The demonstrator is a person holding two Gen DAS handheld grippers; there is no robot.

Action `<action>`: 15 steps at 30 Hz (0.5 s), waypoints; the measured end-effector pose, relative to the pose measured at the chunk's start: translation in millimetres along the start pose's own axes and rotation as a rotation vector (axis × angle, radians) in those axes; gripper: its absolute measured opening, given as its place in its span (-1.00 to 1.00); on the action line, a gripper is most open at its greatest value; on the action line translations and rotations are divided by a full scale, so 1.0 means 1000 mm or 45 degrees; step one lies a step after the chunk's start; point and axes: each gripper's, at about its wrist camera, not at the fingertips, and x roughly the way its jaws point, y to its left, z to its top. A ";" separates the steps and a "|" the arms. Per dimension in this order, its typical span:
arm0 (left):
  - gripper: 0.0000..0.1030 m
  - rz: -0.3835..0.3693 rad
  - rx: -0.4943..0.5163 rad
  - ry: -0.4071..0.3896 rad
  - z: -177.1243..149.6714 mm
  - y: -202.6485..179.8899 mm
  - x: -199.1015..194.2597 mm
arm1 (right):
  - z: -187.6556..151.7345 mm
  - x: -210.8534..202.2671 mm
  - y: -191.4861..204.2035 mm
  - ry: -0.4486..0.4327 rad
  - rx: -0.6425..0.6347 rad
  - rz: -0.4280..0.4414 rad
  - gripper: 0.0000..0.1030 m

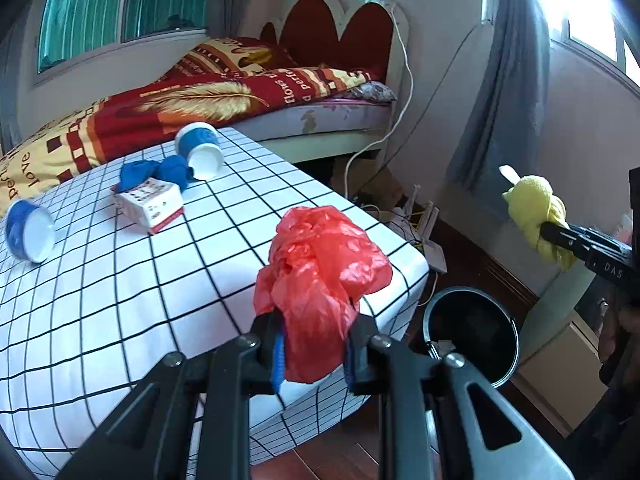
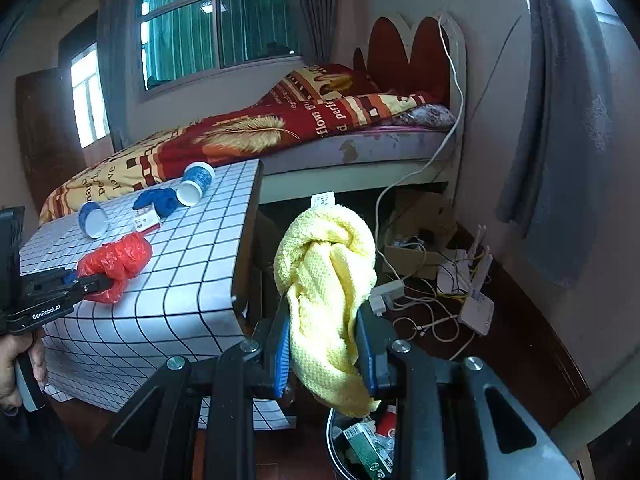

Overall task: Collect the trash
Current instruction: 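Carry the red bag and yellow cloth with both grippers over the bucket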

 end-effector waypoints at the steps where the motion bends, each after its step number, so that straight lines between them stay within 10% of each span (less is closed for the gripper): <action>1: -0.55 -0.005 0.002 0.006 0.000 -0.002 0.002 | -0.002 0.000 -0.002 0.006 0.006 -0.006 -0.42; 15: -0.56 -0.069 0.043 0.033 0.001 -0.031 0.025 | -0.030 -0.006 -0.043 0.071 0.067 -0.080 -0.41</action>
